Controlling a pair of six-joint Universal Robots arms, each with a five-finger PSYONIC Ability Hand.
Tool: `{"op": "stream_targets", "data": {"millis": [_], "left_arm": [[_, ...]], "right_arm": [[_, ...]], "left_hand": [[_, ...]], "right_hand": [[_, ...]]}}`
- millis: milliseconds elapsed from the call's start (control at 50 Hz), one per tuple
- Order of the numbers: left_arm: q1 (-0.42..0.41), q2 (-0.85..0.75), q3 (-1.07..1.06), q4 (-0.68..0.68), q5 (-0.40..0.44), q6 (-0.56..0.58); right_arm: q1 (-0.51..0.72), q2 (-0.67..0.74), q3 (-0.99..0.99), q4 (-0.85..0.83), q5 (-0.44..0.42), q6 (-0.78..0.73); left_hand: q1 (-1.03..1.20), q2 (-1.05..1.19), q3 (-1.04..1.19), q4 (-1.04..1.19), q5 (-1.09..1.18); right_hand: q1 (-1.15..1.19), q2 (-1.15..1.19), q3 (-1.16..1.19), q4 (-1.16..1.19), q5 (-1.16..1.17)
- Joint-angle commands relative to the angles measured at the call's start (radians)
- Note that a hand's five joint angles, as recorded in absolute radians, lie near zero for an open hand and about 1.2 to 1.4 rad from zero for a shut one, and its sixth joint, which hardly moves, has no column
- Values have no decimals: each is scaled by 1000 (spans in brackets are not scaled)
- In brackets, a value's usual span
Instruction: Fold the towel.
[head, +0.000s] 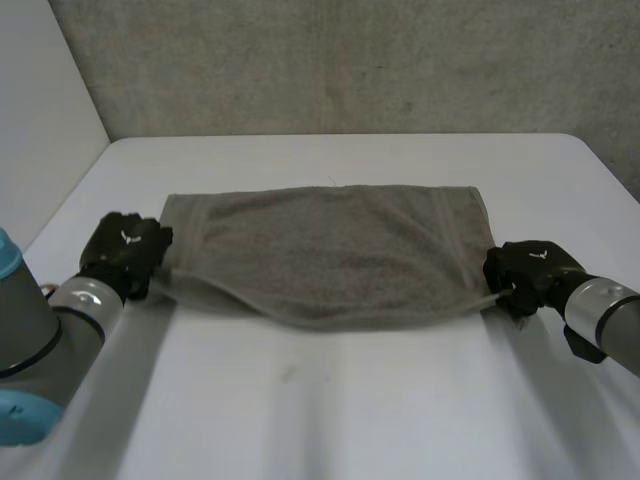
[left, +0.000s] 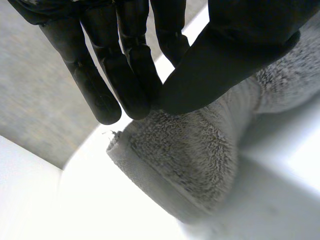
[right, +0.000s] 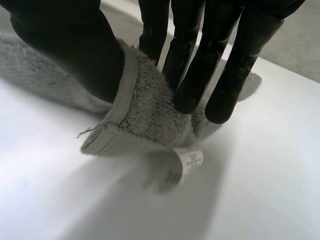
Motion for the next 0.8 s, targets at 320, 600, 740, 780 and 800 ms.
{"op": "stream_targets", "data": {"millis": [320, 600, 740, 780, 800], "left_arm": [[99, 423, -179, -542, 150, 269], [-17, -115, 297, -338, 81, 230], [-62, -384, 638, -305, -28, 198], [-65, -431, 707, -305, -40, 195], [-65, -432, 708, -305, -41, 195]], "right_arm": [[-186, -174, -13, 725, 0, -880], [45, 118, -423, 463, 147, -564], [115, 292, -556, 178, 226, -555], [118, 331, -576, 111, 232, -563], [120, 366, -594, 58, 241, -566]], "left_hand": [[187, 178, 179, 178, 179], [187, 178, 179, 178, 179], [187, 178, 179, 178, 179], [187, 178, 179, 178, 179], [187, 178, 179, 178, 179]], "right_hand": [[426, 219, 213, 203, 249], [426, 219, 213, 203, 249], [426, 219, 213, 203, 249], [426, 219, 213, 203, 249], [426, 219, 213, 203, 249]]}}
